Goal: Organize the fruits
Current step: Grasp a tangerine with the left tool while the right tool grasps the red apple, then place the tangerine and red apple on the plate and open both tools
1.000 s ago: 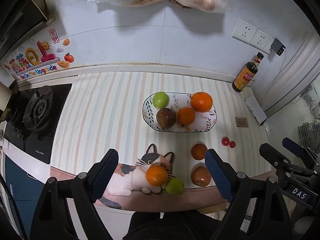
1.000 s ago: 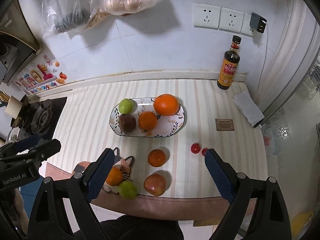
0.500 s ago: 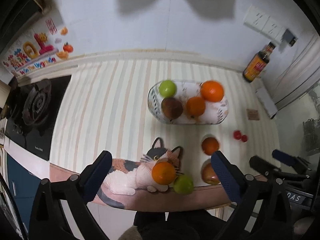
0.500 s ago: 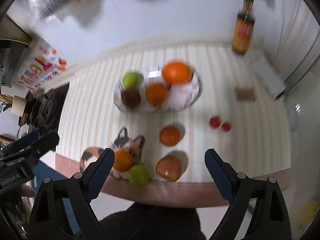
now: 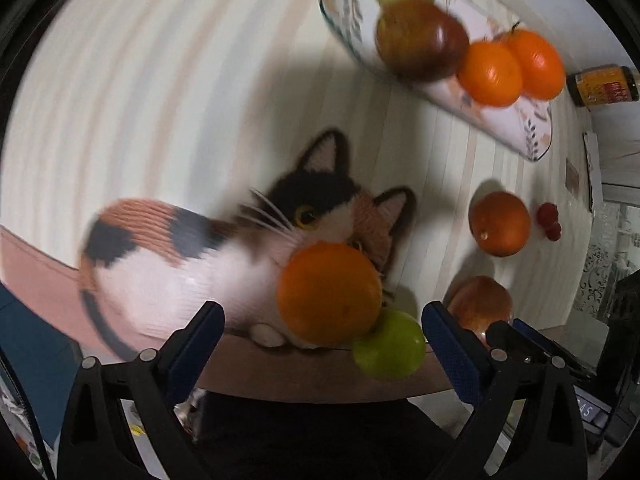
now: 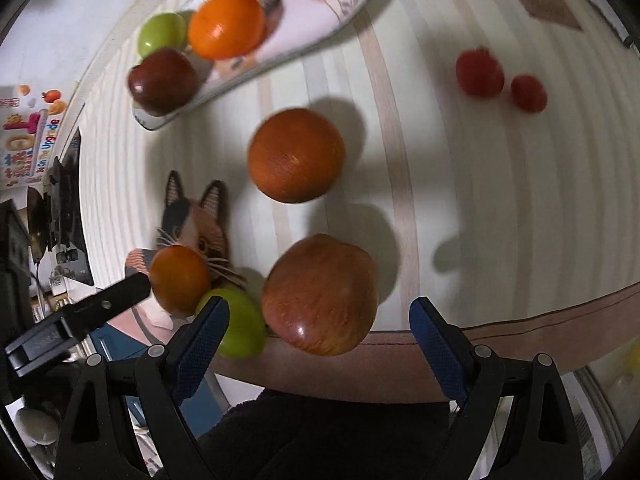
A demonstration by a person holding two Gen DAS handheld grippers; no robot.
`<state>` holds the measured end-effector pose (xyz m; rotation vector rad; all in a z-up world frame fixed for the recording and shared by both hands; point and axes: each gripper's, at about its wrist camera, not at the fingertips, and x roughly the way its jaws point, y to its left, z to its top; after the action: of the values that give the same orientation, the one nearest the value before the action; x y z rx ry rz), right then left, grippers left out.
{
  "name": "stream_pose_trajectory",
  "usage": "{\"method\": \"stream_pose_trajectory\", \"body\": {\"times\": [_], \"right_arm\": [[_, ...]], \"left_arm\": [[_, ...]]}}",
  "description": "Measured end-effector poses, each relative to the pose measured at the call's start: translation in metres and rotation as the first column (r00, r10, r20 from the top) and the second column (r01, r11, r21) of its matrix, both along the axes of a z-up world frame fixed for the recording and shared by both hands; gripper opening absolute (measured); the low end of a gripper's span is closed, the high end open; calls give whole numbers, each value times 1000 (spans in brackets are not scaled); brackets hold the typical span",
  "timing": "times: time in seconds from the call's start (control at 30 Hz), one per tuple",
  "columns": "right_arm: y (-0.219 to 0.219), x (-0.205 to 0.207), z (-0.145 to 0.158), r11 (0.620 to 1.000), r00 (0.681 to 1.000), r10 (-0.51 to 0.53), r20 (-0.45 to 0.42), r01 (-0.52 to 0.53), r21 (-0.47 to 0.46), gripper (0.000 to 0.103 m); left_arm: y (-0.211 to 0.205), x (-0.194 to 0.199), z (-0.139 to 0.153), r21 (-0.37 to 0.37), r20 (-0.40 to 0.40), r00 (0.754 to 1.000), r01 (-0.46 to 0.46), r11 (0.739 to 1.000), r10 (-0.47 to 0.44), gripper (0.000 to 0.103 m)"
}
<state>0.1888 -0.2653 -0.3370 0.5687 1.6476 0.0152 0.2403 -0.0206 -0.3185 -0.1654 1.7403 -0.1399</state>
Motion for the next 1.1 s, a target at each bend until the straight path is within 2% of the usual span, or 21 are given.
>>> {"method": "stream_pose_trajectory", "body": {"times": [0.1, 0.17, 0.2, 0.23, 0.3, 0.33, 0.4, 0.47, 0.6, 0.93, 1.1], "right_arm": [[3, 1, -11, 1000, 1000, -2, -5, 2, 9, 94], [7, 2, -15, 1000, 1000, 1, -6, -1, 12, 94], [8, 3, -17, 1000, 1000, 2, -7, -2, 14, 93], [10, 4, -20, 1000, 1000, 4, -10, -4, 16, 93], [13, 4, -27, 1000, 1000, 1, -13, -1, 31, 89], [15, 6, -29, 999, 1000, 2, -15, -1, 40, 81], [16, 7, -32, 1000, 1000, 8, -21, -7, 25, 71], [13, 9, -31, 1000, 1000, 9, -12, -9, 29, 71], [13, 8, -32, 999, 999, 35, -9, -35, 9, 71], [17, 10, -30, 999, 999, 50, -7, -50, 4, 70], [10, 9, -15, 998, 998, 60, 34, -60, -8, 70]], "left_arm": [[-6, -2, -14, -8, -23, 1000, 4, 1000, -4, 100], [-10, -3, -17, -16, -21, 1000, 11, 1000, -12, 91], [-12, -4, -17, -18, -10, 1000, 20, 1000, -20, 72], [-14, -5, -18, 1, -4, 999, 33, 999, -33, 64], [-14, -8, -17, -1, 9, 999, 40, 999, -40, 64], [-15, -9, -16, 3, 11, 999, 47, 999, -47, 63], [-13, -11, -12, 58, 41, 996, 72, 996, -74, 63], [-5, -13, -10, 93, 57, 995, 72, 993, -78, 63], [7, -13, -11, 61, 44, 998, 34, 998, -36, 63], [5, -11, -4, 67, 47, 997, 55, 996, -58, 63], [1, 0, 10, 61, 68, 995, 66, 996, -70, 63]]}}
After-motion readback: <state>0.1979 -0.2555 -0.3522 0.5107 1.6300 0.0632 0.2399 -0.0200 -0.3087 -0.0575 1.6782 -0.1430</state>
